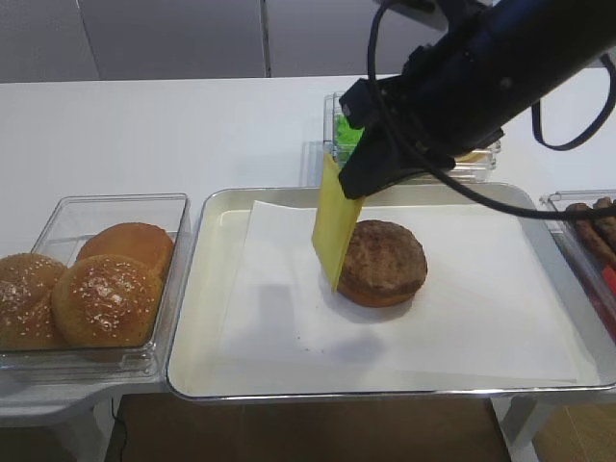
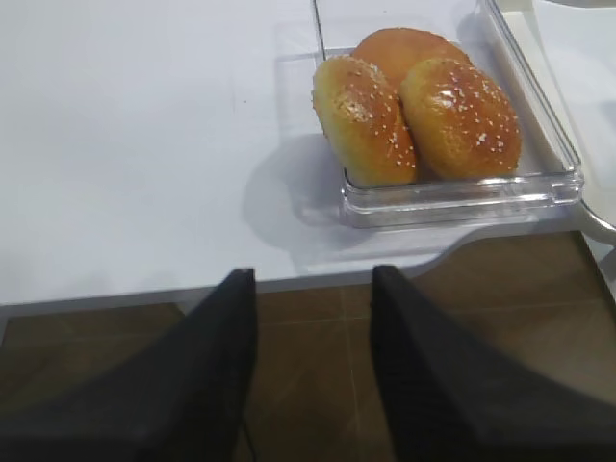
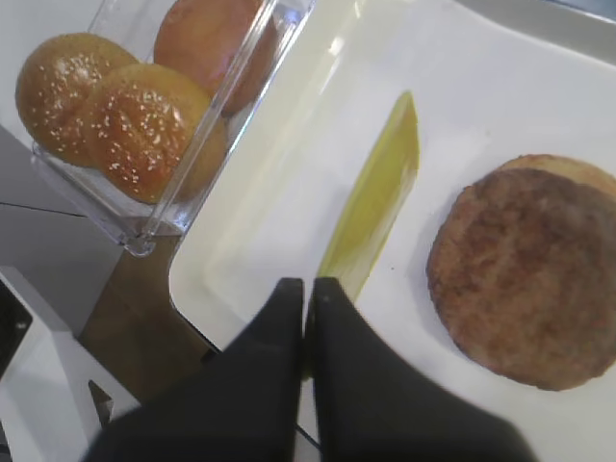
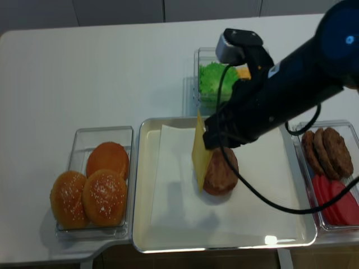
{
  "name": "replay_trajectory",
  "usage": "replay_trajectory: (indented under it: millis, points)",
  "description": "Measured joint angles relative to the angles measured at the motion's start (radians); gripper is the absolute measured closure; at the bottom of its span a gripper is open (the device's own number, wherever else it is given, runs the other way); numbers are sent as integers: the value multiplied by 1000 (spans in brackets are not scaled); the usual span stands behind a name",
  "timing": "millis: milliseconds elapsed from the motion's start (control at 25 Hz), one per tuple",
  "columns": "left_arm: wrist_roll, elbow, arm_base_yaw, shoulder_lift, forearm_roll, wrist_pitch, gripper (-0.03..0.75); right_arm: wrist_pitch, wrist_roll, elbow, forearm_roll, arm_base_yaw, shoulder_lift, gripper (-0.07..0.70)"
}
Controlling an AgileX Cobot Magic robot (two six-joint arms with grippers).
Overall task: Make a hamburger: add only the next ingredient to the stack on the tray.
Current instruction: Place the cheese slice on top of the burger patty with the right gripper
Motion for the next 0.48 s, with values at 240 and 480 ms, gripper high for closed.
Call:
replay_trajectory:
  millis: [240,480]
  points:
    - [0,0,0,0,0,0,417,-24,-25,1,-47,5,62,624]
    - [0,0,0,0,0,0,417,-39,41,1,-227,5,73,624]
